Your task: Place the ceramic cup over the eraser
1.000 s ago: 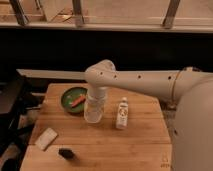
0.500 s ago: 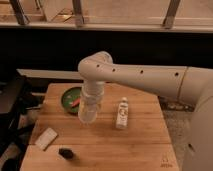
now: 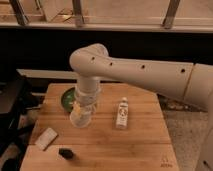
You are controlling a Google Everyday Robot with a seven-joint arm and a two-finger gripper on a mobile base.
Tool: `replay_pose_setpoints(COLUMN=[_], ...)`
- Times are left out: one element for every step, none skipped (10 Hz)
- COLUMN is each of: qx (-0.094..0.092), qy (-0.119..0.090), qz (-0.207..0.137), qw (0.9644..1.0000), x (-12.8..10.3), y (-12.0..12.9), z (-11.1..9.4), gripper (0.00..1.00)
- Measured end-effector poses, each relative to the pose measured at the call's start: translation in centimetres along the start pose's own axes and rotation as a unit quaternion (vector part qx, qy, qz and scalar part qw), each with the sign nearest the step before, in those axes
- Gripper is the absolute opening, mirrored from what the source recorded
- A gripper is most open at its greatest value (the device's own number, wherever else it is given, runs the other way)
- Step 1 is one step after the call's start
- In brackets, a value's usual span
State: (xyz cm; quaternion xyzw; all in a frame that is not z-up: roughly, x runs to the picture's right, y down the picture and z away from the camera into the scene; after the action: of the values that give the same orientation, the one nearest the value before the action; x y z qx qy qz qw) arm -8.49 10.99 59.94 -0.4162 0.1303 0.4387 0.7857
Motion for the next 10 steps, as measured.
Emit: replay_pose_setpoints(qx=[-0.005,-0.007,-0.007,-0.006,-0.007,-0.006,-0.006,-0.008,-0.011,-0.014], qy=[0.011,0.015,0.015,0.015,0.015,0.015,0.015,0.019,0.025,0.031], qz=[-0.023,-0.032,-0.031,-0.031,-0.03,-0.031,-0.031,-0.036,-0.047,-0.055], qw=[0.9997,0.9994,0.9994,0.9994,0.9994,0.9994,0.9994,0.9991,0.9985,0.9979], x=[0.6,0.8,0.8,0.8,0.9,0.8,0.8,0.5,0.1,-0.2], y=[1.3,1.8,1.8,1.8,1.7,1.7,1.7,1.9,2.4,2.7], z=[0.1,0.1,0.1,0.1,0.1,0.1,0.1,0.5,1.1,1.6], gripper=[0.0,0.0,0.0,0.0,0.0,0.0,0.0,0.0,0.0,0.0])
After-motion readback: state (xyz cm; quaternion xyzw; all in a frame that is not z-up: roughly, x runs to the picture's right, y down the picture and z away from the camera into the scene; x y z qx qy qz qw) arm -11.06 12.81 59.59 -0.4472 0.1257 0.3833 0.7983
